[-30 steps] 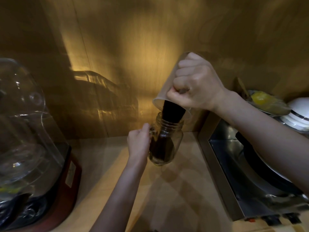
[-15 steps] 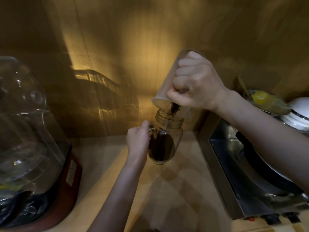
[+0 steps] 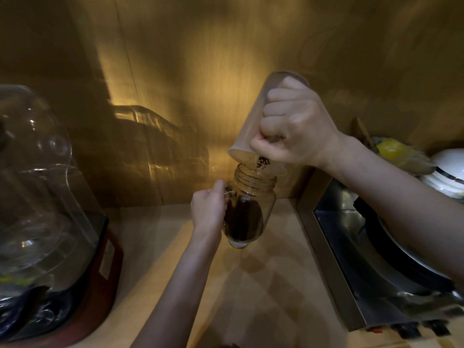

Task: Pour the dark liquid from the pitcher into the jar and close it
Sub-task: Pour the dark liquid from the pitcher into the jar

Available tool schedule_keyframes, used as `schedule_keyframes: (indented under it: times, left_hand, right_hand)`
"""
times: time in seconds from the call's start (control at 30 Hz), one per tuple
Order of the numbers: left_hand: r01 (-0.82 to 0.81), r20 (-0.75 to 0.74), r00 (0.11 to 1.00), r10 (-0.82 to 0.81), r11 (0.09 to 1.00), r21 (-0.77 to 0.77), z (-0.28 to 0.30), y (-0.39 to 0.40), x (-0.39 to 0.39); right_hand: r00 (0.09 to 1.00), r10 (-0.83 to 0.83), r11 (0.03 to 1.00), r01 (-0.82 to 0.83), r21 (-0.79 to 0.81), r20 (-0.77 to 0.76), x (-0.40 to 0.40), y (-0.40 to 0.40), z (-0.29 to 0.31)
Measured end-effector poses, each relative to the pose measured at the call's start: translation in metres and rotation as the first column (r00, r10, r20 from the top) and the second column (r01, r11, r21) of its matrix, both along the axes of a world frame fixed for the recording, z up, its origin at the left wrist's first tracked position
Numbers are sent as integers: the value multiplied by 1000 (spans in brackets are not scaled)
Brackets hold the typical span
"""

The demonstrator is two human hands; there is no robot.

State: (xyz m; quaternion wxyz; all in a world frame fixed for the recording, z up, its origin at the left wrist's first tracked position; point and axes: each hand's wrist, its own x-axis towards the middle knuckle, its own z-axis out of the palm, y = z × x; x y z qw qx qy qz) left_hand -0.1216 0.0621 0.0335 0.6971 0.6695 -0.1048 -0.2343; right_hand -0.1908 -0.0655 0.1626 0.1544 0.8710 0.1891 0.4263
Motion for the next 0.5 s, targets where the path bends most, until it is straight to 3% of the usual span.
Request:
schedule_keyframes:
  times: [0.5]
  left_hand:
    - [56,-22,998,-57,998,-12,6,3,0]
  right_hand:
    - [995,8,995,-18,-98,-95,-3,5,8]
